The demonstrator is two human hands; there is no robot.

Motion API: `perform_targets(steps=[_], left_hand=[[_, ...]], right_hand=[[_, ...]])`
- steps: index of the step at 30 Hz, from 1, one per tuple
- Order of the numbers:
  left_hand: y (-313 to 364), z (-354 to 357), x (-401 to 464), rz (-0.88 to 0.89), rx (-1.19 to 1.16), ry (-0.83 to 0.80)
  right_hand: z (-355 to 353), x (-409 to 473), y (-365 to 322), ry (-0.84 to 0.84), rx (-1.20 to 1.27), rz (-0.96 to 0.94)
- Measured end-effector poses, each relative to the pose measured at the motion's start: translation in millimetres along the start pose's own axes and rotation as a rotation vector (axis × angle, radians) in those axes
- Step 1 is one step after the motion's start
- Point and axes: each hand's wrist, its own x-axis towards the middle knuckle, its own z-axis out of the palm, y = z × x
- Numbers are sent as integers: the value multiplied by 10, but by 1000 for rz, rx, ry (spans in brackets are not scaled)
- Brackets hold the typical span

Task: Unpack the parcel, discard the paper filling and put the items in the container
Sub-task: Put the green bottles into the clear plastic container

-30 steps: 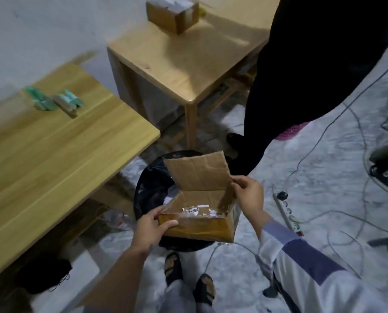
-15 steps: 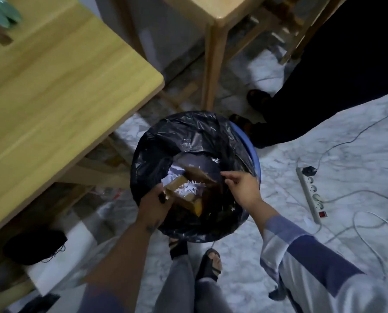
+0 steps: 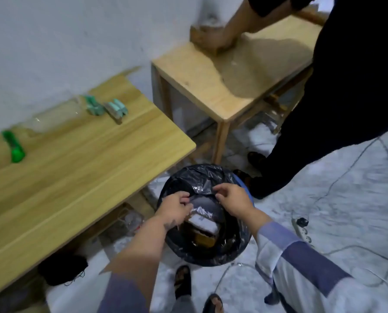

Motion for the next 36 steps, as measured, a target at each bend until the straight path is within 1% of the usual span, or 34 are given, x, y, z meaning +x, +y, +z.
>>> perform_targets(steps=[2, 5, 7, 11, 17, 24, 29, 33, 36], left_hand=[[157, -215, -182, 38, 15, 49], [250, -570, -438, 81, 3, 169], [244, -806, -560, 104, 12, 235], [145, -1298, -719, 115, 57, 314], [-195, -2108, -686, 109, 63, 423], [-692, -3127, -498, 99, 107, 511], [-920, -3594, -302, 81, 125, 601], [-1017, -3748, -89, 70, 115, 624], [-1057, -3828, 92, 77, 98, 664]], right_hand=[[-130, -114, -276, 34, -15, -54], [-249, -246, -722, 33, -59, -140], [-296, -273, -994, 22, -80, -180], [-272, -237, -1509, 35, -99, -239], [39, 47, -2289, 25, -176, -315], [584, 546, -3096, 43, -158, -305], [832, 925, -3343, 147, -201, -293], [884, 1217, -3387, 190, -276, -242], [866, 1460, -3418, 199, -287, -253]])
